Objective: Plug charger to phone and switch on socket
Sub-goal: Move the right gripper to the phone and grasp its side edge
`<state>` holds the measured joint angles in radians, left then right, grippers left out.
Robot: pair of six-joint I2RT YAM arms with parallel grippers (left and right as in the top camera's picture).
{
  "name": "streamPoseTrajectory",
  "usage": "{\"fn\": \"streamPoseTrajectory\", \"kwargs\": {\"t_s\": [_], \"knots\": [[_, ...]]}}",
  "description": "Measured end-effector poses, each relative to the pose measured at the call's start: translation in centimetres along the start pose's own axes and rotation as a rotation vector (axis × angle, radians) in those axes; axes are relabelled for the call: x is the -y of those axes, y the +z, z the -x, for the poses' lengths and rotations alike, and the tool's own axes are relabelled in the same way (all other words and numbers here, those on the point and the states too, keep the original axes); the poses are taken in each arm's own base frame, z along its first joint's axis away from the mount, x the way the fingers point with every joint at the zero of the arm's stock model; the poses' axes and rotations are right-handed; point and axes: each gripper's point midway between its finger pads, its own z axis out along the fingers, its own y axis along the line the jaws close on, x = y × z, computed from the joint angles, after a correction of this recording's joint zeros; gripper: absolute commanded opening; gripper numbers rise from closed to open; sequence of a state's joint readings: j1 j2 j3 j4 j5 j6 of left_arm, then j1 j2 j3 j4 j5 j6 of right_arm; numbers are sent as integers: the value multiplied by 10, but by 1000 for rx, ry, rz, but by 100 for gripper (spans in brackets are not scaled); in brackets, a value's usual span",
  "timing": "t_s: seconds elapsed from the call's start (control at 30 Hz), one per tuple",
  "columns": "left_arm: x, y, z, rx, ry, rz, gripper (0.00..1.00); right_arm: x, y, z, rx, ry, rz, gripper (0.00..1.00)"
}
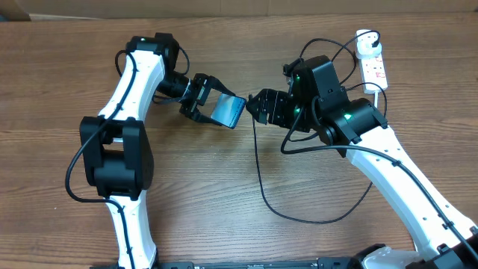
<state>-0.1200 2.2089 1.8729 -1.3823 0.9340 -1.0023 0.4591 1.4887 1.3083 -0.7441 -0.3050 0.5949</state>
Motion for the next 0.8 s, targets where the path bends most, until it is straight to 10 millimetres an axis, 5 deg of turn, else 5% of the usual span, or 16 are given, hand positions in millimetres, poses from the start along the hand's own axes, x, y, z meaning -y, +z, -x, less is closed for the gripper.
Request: {"fn": "streamPoseTrajectory", "kwargs": {"t_s": [0.3,0.8], "knots": [[11,18,-1,40,-8,8,4,-1,2,5,34,123,-14,74],[13,26,-7,37,-19,16,4,7,51,-16,-50,155,-82,56]]}}
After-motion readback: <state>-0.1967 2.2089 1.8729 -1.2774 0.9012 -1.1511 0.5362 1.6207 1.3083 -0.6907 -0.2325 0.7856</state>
